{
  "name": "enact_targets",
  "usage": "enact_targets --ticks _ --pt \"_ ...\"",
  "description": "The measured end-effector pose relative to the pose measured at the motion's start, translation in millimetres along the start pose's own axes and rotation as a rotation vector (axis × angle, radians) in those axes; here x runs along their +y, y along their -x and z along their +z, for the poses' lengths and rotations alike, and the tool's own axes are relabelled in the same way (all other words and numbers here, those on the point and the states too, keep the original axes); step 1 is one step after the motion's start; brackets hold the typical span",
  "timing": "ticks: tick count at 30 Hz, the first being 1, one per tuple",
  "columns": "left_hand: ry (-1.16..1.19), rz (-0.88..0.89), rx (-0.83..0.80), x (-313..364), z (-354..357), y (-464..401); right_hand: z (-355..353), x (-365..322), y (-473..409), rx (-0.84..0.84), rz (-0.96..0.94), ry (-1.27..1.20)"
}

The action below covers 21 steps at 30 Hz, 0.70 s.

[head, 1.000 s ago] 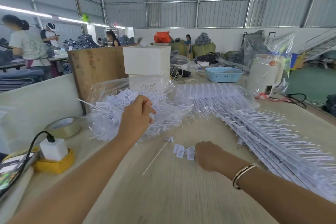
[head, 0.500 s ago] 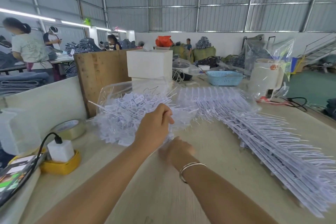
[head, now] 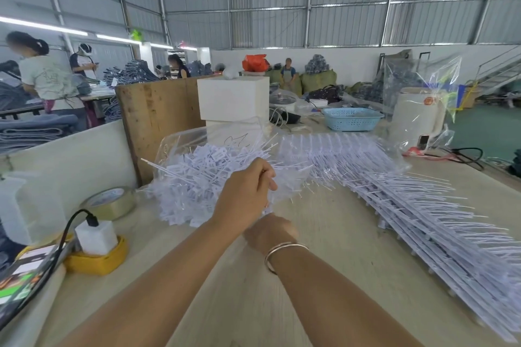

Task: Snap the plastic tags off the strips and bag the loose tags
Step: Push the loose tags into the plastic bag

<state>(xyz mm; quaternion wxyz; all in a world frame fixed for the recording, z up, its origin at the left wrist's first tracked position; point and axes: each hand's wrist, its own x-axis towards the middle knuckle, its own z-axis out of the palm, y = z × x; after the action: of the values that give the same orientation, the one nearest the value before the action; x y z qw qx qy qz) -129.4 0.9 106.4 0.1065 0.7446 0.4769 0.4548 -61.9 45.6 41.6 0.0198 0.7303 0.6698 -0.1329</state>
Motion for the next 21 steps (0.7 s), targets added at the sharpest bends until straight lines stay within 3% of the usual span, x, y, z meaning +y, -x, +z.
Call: enact_targets --ticks 8,13,15,18,21 --pt "0.074 -0.027 -0.03 -9.4 -6.4 12.4 -21.3 92.9 10.8 0.008 -0.039 0.322" --pt "-0.057 0.017 -0.196 -18.2 12.1 38.4 -84.7 143.5 54.6 0.029 -0.076 0.17" --pt "-0.205 0.098 -0.323 -16.3 23.9 47.6 -109.5 133.8 56.6 0.116 -0.146 0.114" --pt "-0.415 0.285 -0.38 -9.5 31.9 51.9 -115.8 87.1 41.7 0.27 -0.362 0.009" --pt "-0.445 0.35 -0.418 -6.5 24.4 52.5 -91.9 26.5 17.5 0.187 -0.574 0.029"
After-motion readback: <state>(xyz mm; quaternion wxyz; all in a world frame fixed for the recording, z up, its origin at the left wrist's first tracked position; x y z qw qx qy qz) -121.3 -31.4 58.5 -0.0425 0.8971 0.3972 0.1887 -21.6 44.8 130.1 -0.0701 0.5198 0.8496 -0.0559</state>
